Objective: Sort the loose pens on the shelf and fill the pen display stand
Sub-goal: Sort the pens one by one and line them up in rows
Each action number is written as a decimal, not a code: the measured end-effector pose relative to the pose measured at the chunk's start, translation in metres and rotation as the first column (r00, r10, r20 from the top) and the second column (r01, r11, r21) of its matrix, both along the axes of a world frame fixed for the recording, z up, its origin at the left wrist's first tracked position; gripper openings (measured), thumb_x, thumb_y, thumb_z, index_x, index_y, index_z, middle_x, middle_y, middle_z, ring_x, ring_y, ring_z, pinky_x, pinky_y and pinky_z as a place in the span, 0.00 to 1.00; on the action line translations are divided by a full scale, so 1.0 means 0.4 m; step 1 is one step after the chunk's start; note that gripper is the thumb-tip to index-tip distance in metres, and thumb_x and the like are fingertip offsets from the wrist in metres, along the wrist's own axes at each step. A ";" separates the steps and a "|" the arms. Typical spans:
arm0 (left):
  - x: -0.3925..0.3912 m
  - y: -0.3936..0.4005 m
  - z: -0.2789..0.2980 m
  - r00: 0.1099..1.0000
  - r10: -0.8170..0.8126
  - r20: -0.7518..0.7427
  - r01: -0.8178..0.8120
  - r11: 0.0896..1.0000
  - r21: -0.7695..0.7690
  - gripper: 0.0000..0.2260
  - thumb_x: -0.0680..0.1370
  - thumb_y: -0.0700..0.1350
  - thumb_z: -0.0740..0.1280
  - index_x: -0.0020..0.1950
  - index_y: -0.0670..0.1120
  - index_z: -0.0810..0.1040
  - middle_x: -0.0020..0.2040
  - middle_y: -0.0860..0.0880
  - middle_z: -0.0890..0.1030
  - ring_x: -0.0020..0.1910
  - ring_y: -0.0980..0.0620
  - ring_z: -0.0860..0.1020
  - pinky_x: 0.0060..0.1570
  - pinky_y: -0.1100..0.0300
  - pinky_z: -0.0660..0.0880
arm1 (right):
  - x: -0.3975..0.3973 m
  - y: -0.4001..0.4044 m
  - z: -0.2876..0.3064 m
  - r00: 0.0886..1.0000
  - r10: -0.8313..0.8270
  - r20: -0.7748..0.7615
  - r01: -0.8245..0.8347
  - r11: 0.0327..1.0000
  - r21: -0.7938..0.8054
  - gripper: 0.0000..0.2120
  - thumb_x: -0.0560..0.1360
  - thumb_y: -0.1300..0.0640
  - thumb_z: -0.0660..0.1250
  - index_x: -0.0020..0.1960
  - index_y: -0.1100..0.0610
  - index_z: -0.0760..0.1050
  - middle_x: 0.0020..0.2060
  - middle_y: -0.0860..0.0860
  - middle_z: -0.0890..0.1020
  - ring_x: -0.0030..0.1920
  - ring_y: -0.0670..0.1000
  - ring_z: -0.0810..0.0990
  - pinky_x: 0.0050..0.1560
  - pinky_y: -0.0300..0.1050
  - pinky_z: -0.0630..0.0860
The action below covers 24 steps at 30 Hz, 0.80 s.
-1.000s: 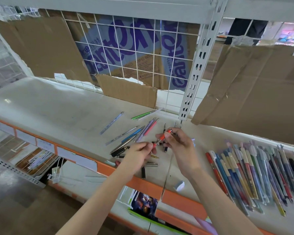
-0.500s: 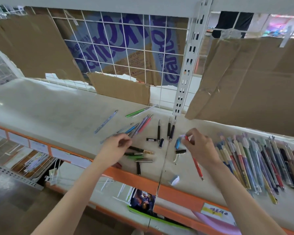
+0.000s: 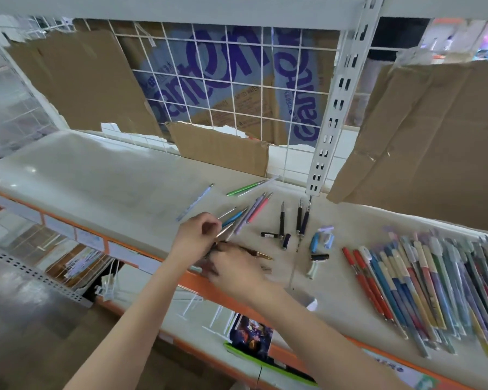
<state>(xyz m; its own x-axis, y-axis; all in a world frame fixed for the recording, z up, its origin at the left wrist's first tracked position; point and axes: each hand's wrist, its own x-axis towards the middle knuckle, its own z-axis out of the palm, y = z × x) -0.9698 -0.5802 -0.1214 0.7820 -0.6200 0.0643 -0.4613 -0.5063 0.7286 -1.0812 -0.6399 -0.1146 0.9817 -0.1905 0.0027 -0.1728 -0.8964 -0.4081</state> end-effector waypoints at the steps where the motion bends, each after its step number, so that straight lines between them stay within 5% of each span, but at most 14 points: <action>1: -0.002 -0.004 -0.001 1.000 -0.007 0.004 0.007 1.000 -0.005 0.03 0.76 0.38 0.66 0.45 0.44 0.79 0.43 0.52 0.80 0.43 0.54 0.76 0.41 0.70 0.66 | 0.008 0.002 -0.008 1.000 -0.008 -0.019 0.008 1.000 -0.019 0.14 0.78 0.52 0.60 0.55 0.61 0.75 0.54 0.59 0.77 0.56 0.60 0.74 0.46 0.49 0.69; 7: -0.016 -0.090 0.005 0.989 -0.082 0.122 0.082 0.997 0.006 0.04 0.75 0.39 0.66 0.46 0.40 0.80 0.46 0.45 0.82 0.47 0.48 0.78 0.47 0.60 0.71 | -0.013 -0.048 -0.014 0.997 -0.036 -0.073 0.029 0.995 -0.095 0.17 0.78 0.49 0.59 0.57 0.61 0.75 0.54 0.58 0.77 0.56 0.59 0.73 0.52 0.49 0.69; 12: -0.028 -0.212 -0.004 0.944 -0.157 0.291 0.121 0.983 0.138 0.12 0.77 0.48 0.64 0.44 0.40 0.77 0.45 0.42 0.78 0.46 0.44 0.75 0.41 0.55 0.67 | -0.095 -0.140 0.004 0.971 -0.240 0.016 0.230 0.943 0.240 0.06 0.75 0.54 0.63 0.41 0.53 0.68 0.37 0.50 0.79 0.42 0.53 0.77 0.40 0.45 0.69; 15: -0.031 -0.255 -0.030 0.915 -0.165 0.368 0.038 0.944 0.328 0.13 0.78 0.50 0.61 0.55 0.42 0.75 0.55 0.42 0.74 0.55 0.44 0.72 0.50 0.54 0.68 | -0.139 -0.202 -0.009 0.928 -0.370 0.052 0.325 0.868 0.375 0.07 0.75 0.56 0.64 0.40 0.56 0.70 0.29 0.43 0.72 0.32 0.42 0.71 0.34 0.33 0.66; 19: -0.033 -0.250 -0.046 0.834 -0.234 0.500 -0.024 0.890 0.456 0.15 0.81 0.49 0.57 0.62 0.41 0.72 0.59 0.43 0.73 0.57 0.46 0.71 0.55 0.53 0.68 | -0.182 -0.275 -0.024 0.852 -0.523 0.041 0.396 0.692 0.604 0.07 0.76 0.52 0.66 0.40 0.51 0.75 0.25 0.40 0.74 0.28 0.40 0.69 0.31 0.31 0.64; 22: -0.046 -0.202 -0.043 0.857 -0.210 0.470 0.084 0.958 0.276 0.10 0.81 0.45 0.57 0.56 0.39 0.71 0.51 0.44 0.75 0.48 0.48 0.73 0.45 0.59 0.66 | -0.215 -0.307 -0.022 0.802 -0.595 0.064 0.332 0.531 0.779 0.06 0.77 0.55 0.66 0.43 0.46 0.78 0.24 0.42 0.74 0.26 0.42 0.70 0.30 0.33 0.67; 24: -0.071 -0.156 -0.026 0.945 -0.215 0.247 0.210 0.977 0.048 0.05 0.81 0.43 0.58 0.50 0.42 0.70 0.43 0.47 0.76 0.39 0.53 0.73 0.37 0.62 0.65 | -0.232 -0.321 -0.021 0.760 -0.644 0.087 0.284 0.450 0.847 0.07 0.76 0.60 0.67 0.44 0.49 0.79 0.24 0.43 0.74 0.25 0.42 0.70 0.28 0.33 0.69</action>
